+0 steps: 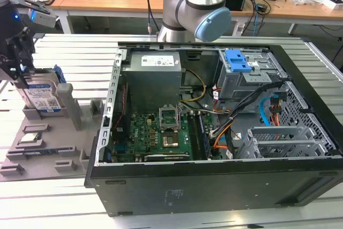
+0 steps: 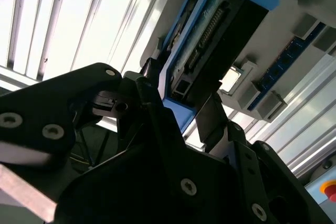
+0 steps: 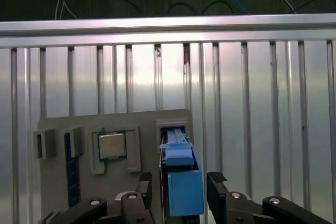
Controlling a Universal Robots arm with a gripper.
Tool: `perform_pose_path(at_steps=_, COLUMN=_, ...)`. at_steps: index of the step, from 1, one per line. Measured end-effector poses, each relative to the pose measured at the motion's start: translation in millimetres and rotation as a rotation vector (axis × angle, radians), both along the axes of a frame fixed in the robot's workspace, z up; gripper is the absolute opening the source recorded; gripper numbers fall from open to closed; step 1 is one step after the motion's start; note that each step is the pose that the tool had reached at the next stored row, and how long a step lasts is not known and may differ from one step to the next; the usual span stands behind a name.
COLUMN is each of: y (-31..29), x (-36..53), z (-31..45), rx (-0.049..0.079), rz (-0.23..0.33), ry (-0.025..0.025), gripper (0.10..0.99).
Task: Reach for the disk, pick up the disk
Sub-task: 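Pick up the disk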
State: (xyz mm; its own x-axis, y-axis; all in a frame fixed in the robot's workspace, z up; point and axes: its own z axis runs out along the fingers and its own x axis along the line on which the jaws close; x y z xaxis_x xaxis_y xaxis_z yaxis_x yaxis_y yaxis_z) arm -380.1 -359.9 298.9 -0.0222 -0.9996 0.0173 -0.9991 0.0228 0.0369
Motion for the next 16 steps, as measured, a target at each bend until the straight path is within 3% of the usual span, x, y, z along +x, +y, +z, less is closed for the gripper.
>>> perform_pose_path(at_steps=8, y=0.0, x=0.0, z=-9.2, rx=0.000, rz=0.000, ry=0.0000, gripper=0.541)
perform_pose_path(at_steps=14, y=0.0, x=0.0, z=-9.4, rx=0.000, rz=0.000, ry=0.0001, gripper=0.541)
perform_pose_path(at_steps=16, y=0.0, x=0.0, z=-9.4, rx=0.000, rz=0.000, ry=0.0001, gripper=0.463)
